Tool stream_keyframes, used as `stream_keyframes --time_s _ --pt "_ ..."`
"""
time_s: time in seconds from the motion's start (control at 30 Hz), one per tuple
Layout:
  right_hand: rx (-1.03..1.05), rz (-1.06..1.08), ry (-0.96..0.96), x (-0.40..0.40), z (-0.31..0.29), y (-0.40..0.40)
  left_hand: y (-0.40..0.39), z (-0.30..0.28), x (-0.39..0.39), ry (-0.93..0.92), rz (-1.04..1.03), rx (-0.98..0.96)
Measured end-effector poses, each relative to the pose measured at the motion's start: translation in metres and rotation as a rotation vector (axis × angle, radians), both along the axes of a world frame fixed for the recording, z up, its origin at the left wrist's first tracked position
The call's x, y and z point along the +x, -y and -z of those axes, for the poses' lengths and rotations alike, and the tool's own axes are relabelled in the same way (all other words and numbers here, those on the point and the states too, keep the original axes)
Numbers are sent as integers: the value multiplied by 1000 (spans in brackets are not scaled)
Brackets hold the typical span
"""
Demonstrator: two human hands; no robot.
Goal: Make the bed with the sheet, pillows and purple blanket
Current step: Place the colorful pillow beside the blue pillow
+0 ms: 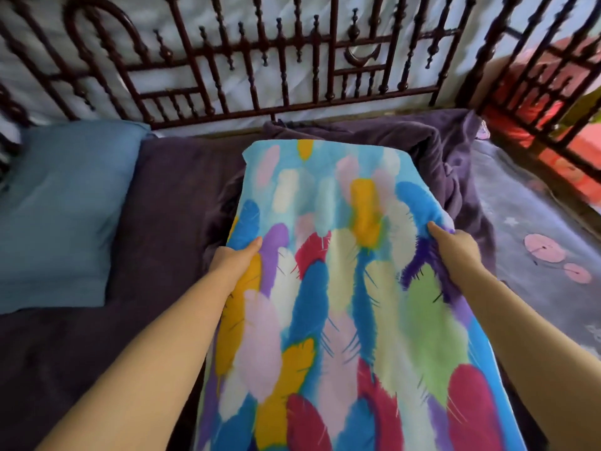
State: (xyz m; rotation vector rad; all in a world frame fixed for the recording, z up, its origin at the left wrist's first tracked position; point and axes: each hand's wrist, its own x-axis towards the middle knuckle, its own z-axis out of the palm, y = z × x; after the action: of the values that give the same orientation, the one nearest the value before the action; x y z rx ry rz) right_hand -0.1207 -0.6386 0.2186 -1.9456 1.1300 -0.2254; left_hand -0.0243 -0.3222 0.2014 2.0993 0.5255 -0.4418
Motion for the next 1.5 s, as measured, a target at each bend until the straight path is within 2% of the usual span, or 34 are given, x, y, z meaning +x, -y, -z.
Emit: stream_keyframes --time_s 0.23,0.4,0.53,0.73,0.93,1.17,1.37,1.5 --pt "-15 -15 247 1 -75 -82 -81 -62 -29 170 -139 -4" --pt "70 -140 332 11 -81 -195 -202 -86 -48 242 -250 34" --pt "131 -248 329 12 -71 -309 -322 -92 -70 265 -327 74" --pt "217 -347 242 -8 -35 -487 -500 -76 -105 250 -399 193" --pt "250 -372 113 -33 25 -625 -634 -43 -135 175 -397 331" --pt "238 -272 49 -48 72 -714 -713 -10 -129 185 -352 358" --pt "183 -269 32 -22 102 -757 -758 16 -95 187 -317 497" --pt "128 -411 -203 -8 137 -781 -777 49 -83 78 -158 629"
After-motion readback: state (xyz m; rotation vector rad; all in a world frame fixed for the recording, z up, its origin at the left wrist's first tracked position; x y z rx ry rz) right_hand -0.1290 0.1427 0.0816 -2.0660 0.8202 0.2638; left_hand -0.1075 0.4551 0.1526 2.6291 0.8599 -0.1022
